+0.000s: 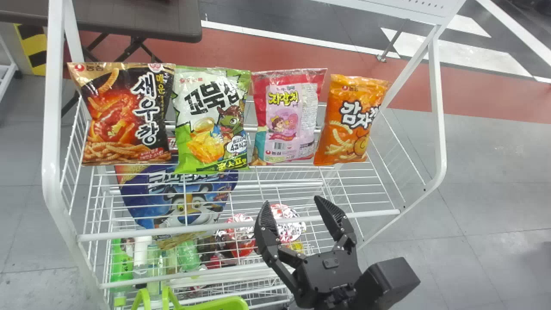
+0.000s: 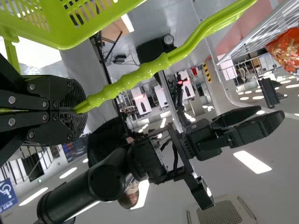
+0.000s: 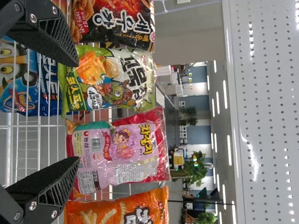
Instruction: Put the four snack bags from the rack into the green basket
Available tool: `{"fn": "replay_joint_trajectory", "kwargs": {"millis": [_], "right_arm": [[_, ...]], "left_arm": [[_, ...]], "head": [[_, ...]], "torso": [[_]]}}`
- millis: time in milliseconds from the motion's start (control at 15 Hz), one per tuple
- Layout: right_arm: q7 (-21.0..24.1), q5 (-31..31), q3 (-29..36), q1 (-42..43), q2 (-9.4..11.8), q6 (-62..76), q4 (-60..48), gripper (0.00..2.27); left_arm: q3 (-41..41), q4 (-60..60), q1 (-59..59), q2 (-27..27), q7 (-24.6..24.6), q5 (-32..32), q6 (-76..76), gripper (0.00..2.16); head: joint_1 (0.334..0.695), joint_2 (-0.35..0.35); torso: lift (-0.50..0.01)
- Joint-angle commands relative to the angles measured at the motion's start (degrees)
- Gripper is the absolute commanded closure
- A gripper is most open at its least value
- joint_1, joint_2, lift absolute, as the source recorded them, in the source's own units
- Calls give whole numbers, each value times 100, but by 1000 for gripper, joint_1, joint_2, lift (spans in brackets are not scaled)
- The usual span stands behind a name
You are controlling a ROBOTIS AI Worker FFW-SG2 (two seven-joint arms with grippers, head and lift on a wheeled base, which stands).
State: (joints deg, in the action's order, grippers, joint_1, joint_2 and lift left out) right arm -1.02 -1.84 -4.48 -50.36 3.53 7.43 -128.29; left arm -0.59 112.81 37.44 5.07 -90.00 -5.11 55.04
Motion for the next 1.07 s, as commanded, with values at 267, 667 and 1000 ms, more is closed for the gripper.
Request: {"fn": "replay_joint_trajectory", "kwargs": {"millis": [267,667,1000], "right_arm": [[14,26,-18,70,8,-1,-30,110],[40,26,-9,158,51,-71,-21,113],[5,105,-150,1345,-1,-616,454,113]], "left_arm": [[-3,-57,-18,-6,-57,-25,-112,2132],[-11,-57,-26,-14,-57,-61,-217,2132],[-231,-356,-299,3,-57,-61,-217,2132]], "head": [[695,-350],[695,-350],[695,-350]], "torso": [[-6],[-6],[-6]]}}
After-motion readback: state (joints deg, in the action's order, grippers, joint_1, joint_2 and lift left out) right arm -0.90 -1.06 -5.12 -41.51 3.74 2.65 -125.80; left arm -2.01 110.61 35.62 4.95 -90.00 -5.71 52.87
